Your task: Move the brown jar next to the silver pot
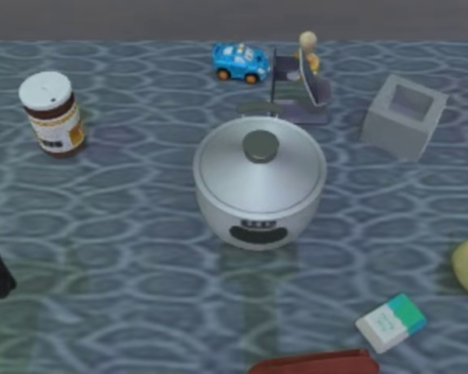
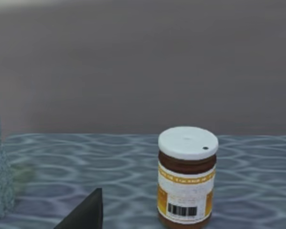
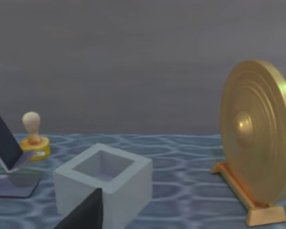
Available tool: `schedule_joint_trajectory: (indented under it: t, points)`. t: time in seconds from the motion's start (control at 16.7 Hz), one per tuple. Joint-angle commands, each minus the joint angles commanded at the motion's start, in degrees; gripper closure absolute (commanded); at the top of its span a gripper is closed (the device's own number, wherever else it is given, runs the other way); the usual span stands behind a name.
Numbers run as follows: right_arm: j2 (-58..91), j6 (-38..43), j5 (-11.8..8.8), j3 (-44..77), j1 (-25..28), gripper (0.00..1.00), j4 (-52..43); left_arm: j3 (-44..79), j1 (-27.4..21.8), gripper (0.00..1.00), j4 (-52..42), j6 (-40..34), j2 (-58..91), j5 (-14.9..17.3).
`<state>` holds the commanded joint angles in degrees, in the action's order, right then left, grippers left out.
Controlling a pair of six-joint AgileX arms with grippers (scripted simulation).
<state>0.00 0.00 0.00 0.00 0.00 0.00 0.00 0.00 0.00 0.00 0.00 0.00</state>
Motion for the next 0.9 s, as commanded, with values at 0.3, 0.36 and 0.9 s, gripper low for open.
schedule_joint_trajectory:
  t: [0.3, 0.36, 0.9]
  points:
    - [0.0, 0.0, 0.0, 0.0, 0.0, 0.0, 0.0, 3.25, -0.04, 0.0, -2.03, 0.35, 2.76, -0.08]
    - [0.0, 0.0, 0.0, 0.0, 0.0, 0.0, 0.0, 5.48, -0.11, 0.0, -3.39, 0.6, 4.71, -0.09]
    - [0.0, 0.0, 0.0, 0.0, 0.0, 0.0, 0.0, 44.06, -1.86, 0.0, -26.92, 4.27, 42.69, 1.11]
